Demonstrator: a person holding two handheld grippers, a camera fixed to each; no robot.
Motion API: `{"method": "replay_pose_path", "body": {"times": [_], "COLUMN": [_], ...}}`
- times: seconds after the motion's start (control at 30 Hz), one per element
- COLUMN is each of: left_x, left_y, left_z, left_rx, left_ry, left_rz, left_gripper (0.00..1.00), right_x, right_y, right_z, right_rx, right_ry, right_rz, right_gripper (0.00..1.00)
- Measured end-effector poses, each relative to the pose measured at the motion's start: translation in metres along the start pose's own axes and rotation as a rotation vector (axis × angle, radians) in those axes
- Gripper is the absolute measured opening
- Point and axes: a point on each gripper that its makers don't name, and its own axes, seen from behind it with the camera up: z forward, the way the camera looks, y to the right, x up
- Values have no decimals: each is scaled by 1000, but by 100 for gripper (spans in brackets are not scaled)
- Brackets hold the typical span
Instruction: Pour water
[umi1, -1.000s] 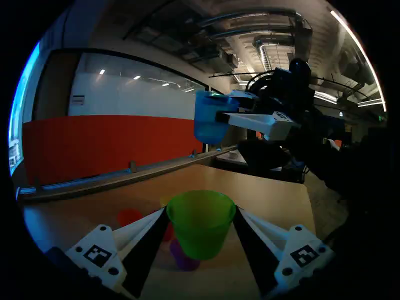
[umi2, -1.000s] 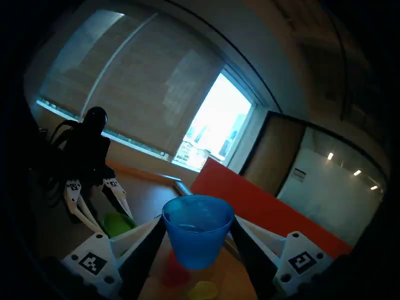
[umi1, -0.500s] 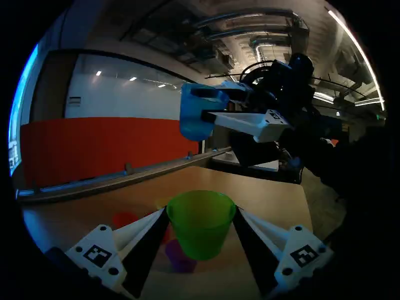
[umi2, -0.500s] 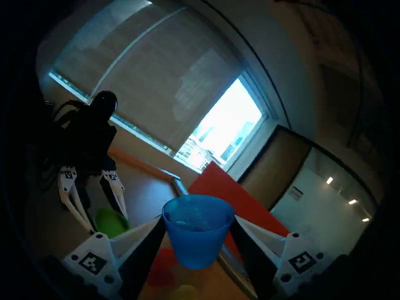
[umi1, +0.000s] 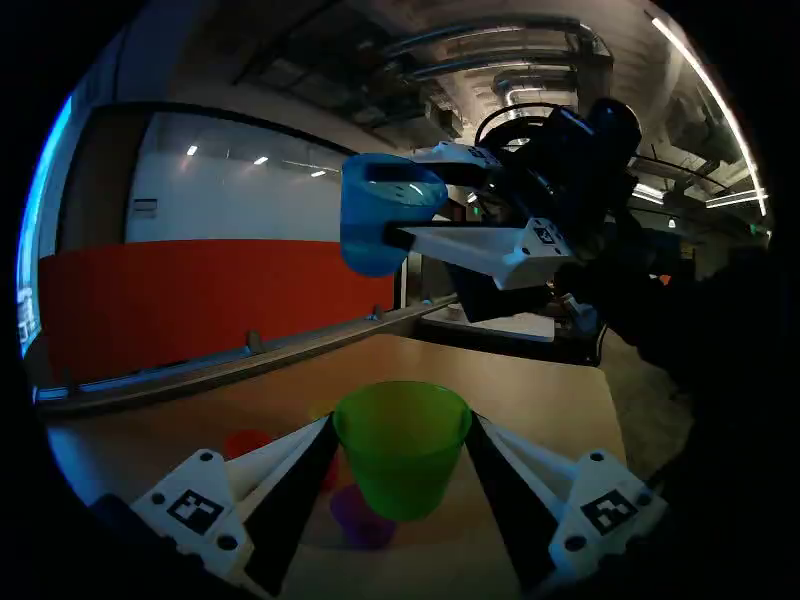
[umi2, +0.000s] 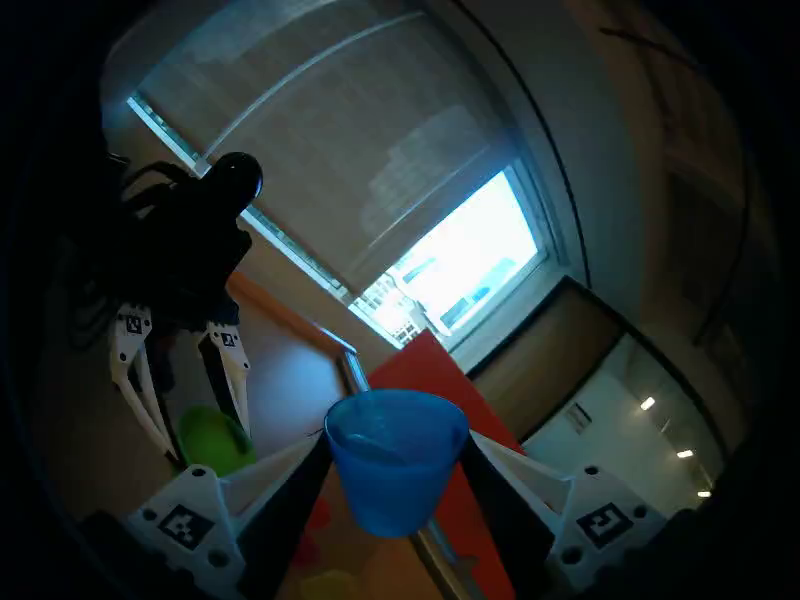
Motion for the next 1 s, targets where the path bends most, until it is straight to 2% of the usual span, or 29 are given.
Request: {"method": "replay_pose_path", "body": {"times": [0.6, 1.0], "left_x": [3, 7], "left_y": [-1, 2], "left_z": [3, 5], "left_rx": [-6, -11], "left_ry": [6, 14], "left_rz": [4, 8], "left_gripper": [89, 88], "right_x": [0, 4], "right_y": [-3, 1], "right_z": [9, 12], "right_rx": [14, 10], "right_ry": [-25, -30], "right_rz": [-155, -227], "right_gripper": [90, 90]}}
